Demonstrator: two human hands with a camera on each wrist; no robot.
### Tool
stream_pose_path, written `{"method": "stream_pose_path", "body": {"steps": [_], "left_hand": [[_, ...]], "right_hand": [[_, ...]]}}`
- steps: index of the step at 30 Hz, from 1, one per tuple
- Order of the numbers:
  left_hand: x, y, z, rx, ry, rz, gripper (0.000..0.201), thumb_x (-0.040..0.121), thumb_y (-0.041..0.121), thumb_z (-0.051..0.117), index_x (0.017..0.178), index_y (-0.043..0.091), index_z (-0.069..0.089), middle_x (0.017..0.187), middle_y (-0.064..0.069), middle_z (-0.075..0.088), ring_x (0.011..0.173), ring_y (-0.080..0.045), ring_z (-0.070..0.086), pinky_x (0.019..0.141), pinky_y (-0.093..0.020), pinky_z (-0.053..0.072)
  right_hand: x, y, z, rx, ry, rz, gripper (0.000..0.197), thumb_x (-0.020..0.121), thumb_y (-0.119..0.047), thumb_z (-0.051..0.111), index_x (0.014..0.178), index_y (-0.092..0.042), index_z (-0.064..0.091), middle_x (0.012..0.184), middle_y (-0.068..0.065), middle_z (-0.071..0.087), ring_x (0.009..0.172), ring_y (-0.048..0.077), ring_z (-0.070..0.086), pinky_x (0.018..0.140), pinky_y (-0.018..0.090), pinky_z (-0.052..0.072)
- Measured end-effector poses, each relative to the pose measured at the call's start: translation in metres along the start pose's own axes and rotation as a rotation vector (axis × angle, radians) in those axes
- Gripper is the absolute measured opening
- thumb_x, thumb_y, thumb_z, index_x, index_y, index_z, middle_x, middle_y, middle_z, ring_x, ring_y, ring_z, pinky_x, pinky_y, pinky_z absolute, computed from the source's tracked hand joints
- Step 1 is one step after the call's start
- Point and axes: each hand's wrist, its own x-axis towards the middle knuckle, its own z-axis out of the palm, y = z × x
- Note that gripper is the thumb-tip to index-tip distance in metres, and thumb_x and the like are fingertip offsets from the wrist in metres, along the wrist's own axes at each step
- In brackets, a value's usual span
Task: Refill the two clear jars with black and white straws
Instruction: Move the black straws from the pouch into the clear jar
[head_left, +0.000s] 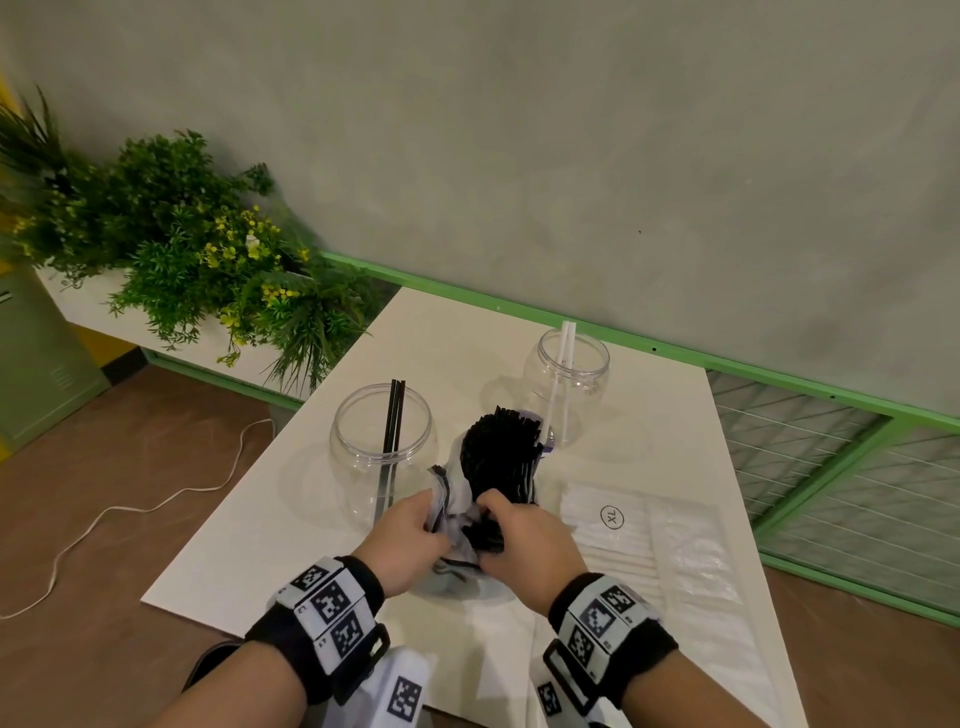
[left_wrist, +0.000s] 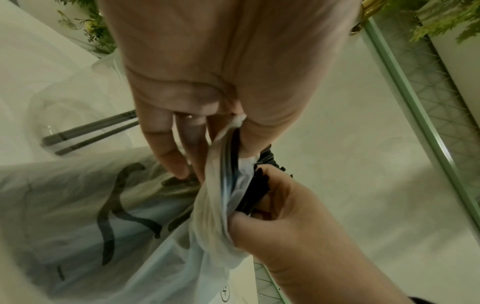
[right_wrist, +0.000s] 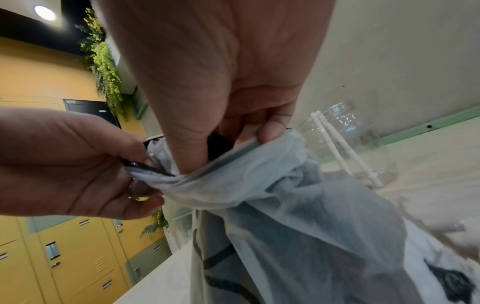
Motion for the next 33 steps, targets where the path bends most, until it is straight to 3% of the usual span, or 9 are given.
{"method": "stream_pose_path", "body": {"steps": [4, 9, 12, 16, 21, 23, 25, 29, 33], "left_hand": [[0.001, -0.005, -0.002, -0.048, 0.050, -0.088, 0.028, 0.069, 0.020, 0.057, 0.095, 0.010, 0.059, 0.092, -0.015, 0.067, 0.086, -0.029, 0.066, 0.078, -0.044, 0.057], [0.001, -0.007, 0.001, -0.241, -0.042, -0.260, 0.021, 0.093, 0.007, 0.045, 0.114, 0.009, 0.050, 0.105, -0.015, 0.069, 0.084, -0.025, 0.072, 0.057, -0.026, 0.054], [0.003, -0.010, 0.000, -0.252, -0.032, -0.217, 0.025, 0.093, 0.000, 0.042, 0.116, 0.006, 0.050, 0.110, -0.018, 0.067, 0.089, -0.028, 0.071, 0.073, -0.034, 0.059], [0.001, -0.010, -0.002, -0.241, -0.053, -0.142, 0.036, 0.087, -0.009, 0.043, 0.114, 0.012, 0.055, 0.111, -0.015, 0.067, 0.101, -0.029, 0.066, 0.087, -0.050, 0.054], [-0.008, -0.014, -0.005, -0.247, -0.104, -0.107, 0.045, 0.086, -0.015, 0.040, 0.117, 0.013, 0.055, 0.114, -0.011, 0.067, 0.105, -0.026, 0.065, 0.092, -0.045, 0.053], [-0.007, -0.012, -0.004, -0.261, -0.111, -0.102, 0.047, 0.086, -0.017, 0.039, 0.119, 0.013, 0.054, 0.115, -0.011, 0.066, 0.105, -0.024, 0.065, 0.091, -0.041, 0.054], [-0.008, -0.010, -0.004, -0.262, -0.125, -0.100, 0.047, 0.085, -0.016, 0.040, 0.118, 0.013, 0.054, 0.115, -0.009, 0.067, 0.105, -0.022, 0.065, 0.090, -0.038, 0.054], [-0.007, -0.011, -0.007, -0.176, -0.135, -0.051, 0.041, 0.080, -0.003, 0.054, 0.116, 0.015, 0.057, 0.109, -0.006, 0.069, 0.104, -0.022, 0.065, 0.091, -0.038, 0.053], [-0.006, -0.014, -0.006, -0.038, -0.140, -0.008, 0.034, 0.078, 0.002, 0.056, 0.107, 0.020, 0.059, 0.098, 0.000, 0.069, 0.097, -0.016, 0.065, 0.088, -0.034, 0.053]], "right_hand": [[-0.001, 0.001, 0.002, 0.102, 0.064, 0.019, 0.030, 0.082, -0.024, 0.063, 0.109, -0.026, 0.052, 0.088, -0.006, 0.059, 0.088, 0.021, 0.057, 0.069, 0.032, 0.045], [-0.008, 0.007, 0.000, 0.182, 0.217, 0.074, 0.027, 0.078, -0.023, 0.063, 0.104, -0.029, 0.060, 0.097, -0.010, 0.044, 0.097, 0.014, 0.046, 0.084, 0.026, 0.041], [-0.010, 0.008, -0.002, 0.341, 0.310, 0.067, 0.029, 0.082, -0.015, 0.061, 0.111, -0.017, 0.055, 0.098, -0.007, 0.055, 0.091, 0.012, 0.053, 0.080, 0.027, 0.045], [-0.005, 0.009, -0.011, 0.424, 0.543, 0.055, 0.043, 0.087, -0.005, 0.062, 0.124, -0.017, 0.044, 0.111, -0.005, 0.053, 0.097, 0.004, 0.052, 0.086, 0.007, 0.039], [0.005, 0.024, -0.013, -0.010, 0.616, 0.033, 0.071, 0.078, -0.009, 0.071, 0.138, -0.019, 0.034, 0.125, 0.007, 0.041, 0.105, 0.028, 0.048, 0.094, 0.040, 0.045], [0.005, 0.026, -0.016, -0.061, 0.616, 0.072, 0.073, 0.079, -0.013, 0.072, 0.141, -0.021, 0.034, 0.133, 0.005, 0.037, 0.106, 0.028, 0.047, 0.093, 0.043, 0.044], [-0.004, 0.019, -0.018, -0.015, 0.668, -0.053, 0.061, 0.084, -0.010, 0.068, 0.139, -0.016, 0.043, 0.132, 0.002, 0.041, 0.106, 0.023, 0.046, 0.095, 0.035, 0.042], [-0.022, -0.001, -0.003, 0.024, 0.466, -0.375, 0.026, 0.089, -0.010, 0.055, 0.113, -0.010, 0.064, 0.102, 0.003, 0.065, 0.093, 0.015, 0.055, 0.081, 0.026, 0.048], [-0.019, -0.007, 0.008, 0.102, 0.179, -0.174, 0.030, 0.087, -0.017, 0.060, 0.117, -0.015, 0.058, 0.102, 0.002, 0.066, 0.096, 0.016, 0.055, 0.083, 0.027, 0.045]]}}
